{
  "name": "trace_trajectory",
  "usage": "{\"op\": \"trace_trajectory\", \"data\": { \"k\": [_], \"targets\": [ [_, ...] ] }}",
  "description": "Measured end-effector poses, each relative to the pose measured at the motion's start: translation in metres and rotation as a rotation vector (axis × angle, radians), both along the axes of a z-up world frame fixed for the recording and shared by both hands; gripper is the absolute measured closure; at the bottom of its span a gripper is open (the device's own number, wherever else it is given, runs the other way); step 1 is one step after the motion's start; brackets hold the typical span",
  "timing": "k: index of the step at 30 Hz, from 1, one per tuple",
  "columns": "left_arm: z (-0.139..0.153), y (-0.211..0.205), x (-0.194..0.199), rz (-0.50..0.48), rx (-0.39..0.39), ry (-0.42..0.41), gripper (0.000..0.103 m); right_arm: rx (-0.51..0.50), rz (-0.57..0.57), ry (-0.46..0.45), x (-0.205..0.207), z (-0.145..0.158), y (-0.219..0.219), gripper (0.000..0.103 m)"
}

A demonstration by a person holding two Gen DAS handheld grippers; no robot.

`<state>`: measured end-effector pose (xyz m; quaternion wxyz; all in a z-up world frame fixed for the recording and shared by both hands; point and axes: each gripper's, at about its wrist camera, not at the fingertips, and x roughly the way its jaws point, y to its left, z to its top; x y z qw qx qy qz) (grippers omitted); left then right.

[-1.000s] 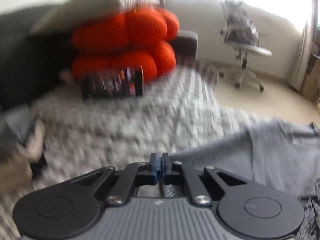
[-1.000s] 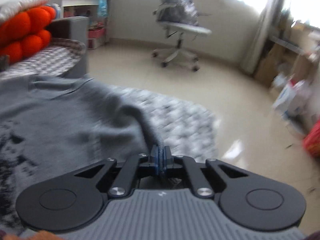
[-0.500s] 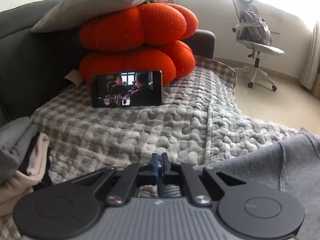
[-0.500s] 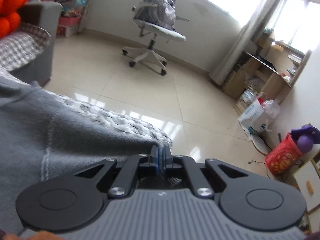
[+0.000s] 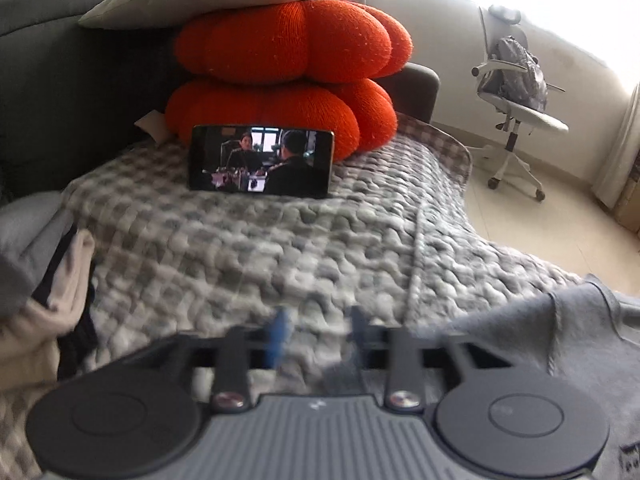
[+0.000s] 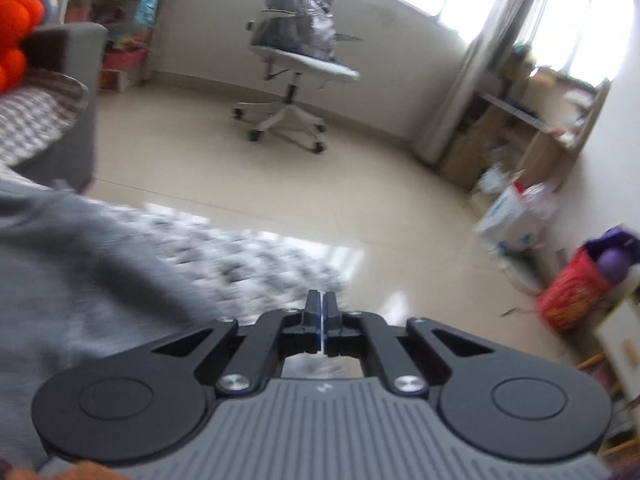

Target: Fold clothes

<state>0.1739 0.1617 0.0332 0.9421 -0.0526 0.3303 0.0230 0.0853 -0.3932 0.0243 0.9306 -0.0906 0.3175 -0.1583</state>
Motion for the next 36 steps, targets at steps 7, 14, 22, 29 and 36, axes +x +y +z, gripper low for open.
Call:
{"op": "trace_trajectory", "data": {
  "k": [7, 14, 22, 29, 36],
  "targets": [
    [0.000, 0.012, -0.055, -0.005, -0.085, 0.040, 0.032, 0.103, 0.178, -0.004, -0.037, 0.014, 0.051, 0.091],
    [0.005, -0.014, -0.146, -0.046, -0.054, -0.005, 0.029, 0.235, 0.357, -0.021, -0.082, 0.025, 0.107, 0.054],
    [0.003, -0.055, -0.231, -0.131, -0.037, -0.056, 0.027, 0.295, 0.414, 0.025, -0.129, -0.002, 0.157, 0.052],
    [-0.022, -0.057, -0.266, -0.171, 0.022, -0.056, 0.027, 0.269, 0.374, 0.012, -0.183, -0.019, 0.160, 0.044],
    [-0.020, -0.046, -0.285, -0.168, 0.002, -0.050, 0.027, 0.268, 0.333, 0.019, -0.217, -0.017, 0.164, 0.042]
  ]
}}
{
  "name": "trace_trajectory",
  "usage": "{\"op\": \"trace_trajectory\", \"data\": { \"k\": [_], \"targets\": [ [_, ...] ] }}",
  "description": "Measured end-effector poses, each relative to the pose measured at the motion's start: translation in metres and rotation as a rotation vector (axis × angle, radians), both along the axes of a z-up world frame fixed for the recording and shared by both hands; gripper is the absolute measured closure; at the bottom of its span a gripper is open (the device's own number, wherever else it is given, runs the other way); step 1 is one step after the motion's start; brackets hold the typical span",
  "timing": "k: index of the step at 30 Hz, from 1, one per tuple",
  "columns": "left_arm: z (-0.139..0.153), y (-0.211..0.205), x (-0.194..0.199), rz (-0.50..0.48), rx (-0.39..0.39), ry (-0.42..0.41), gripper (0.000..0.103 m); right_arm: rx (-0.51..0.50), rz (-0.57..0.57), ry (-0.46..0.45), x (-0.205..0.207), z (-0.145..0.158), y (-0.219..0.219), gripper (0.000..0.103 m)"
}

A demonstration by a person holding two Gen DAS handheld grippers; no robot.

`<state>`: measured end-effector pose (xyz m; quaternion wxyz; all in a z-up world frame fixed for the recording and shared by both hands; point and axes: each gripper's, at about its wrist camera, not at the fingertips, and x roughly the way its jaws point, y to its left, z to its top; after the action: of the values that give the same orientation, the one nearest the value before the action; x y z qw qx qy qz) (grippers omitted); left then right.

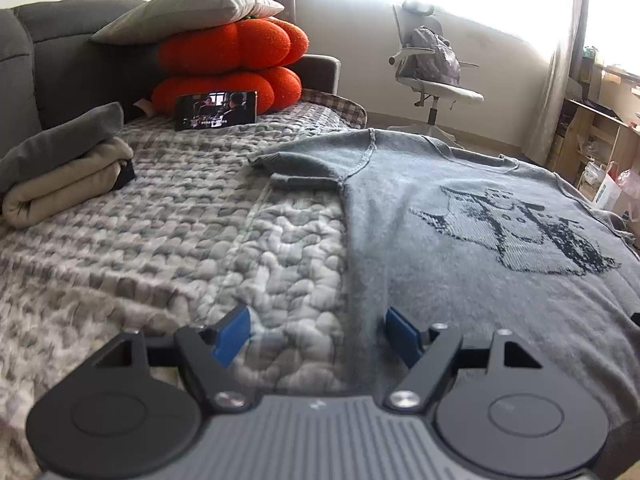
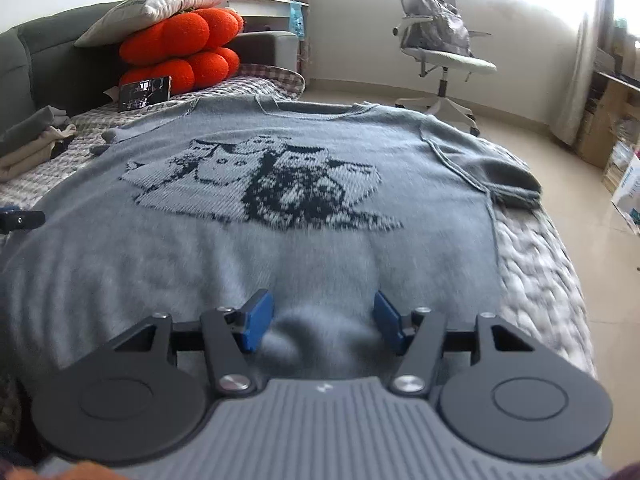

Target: Fold clothes

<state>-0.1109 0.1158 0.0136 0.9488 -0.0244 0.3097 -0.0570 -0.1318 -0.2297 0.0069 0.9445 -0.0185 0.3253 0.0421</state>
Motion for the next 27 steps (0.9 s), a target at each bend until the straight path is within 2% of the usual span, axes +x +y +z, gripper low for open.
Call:
{"op": "trace_trajectory", "data": {
  "k": [3, 5, 9, 12, 17, 20, 25, 27],
  "targets": [
    [0.002, 0.009, 0.000, 0.014, -0.036, 0.015, 0.027, -0.001, 0.027, -0.026, -0.009, 0.011, 0.017, 0.042],
    [0.004, 0.016, 0.002, 0.028, -0.064, 0.025, 0.027, 0.012, 0.095, -0.064, -0.015, 0.022, 0.037, 0.042],
    [0.010, 0.037, 0.006, 0.076, -0.128, 0.035, 0.027, 0.047, 0.264, -0.078, -0.016, 0.040, 0.091, 0.042],
    [0.014, 0.057, 0.008, 0.127, -0.175, 0.046, 0.027, 0.059, 0.400, -0.041, -0.011, 0.039, 0.139, 0.042],
    [0.023, 0.085, 0.010, 0.185, -0.209, 0.030, 0.027, -0.047, 0.620, 0.040, -0.009, 0.021, 0.218, 0.046],
    [0.028, 0.098, 0.014, 0.206, -0.213, 0.024, 0.027, -0.091, 0.674, 0.064, -0.005, 0.014, 0.244, 0.047],
    [0.029, 0.120, 0.019, 0.251, -0.254, 0.031, 0.027, -0.159, 0.684, 0.115, -0.002, 0.002, 0.275, 0.066],
    [0.028, 0.126, 0.022, 0.261, -0.265, 0.039, 0.027, -0.197, 0.680, 0.132, 0.000, -0.007, 0.284, 0.069]
  ]
}}
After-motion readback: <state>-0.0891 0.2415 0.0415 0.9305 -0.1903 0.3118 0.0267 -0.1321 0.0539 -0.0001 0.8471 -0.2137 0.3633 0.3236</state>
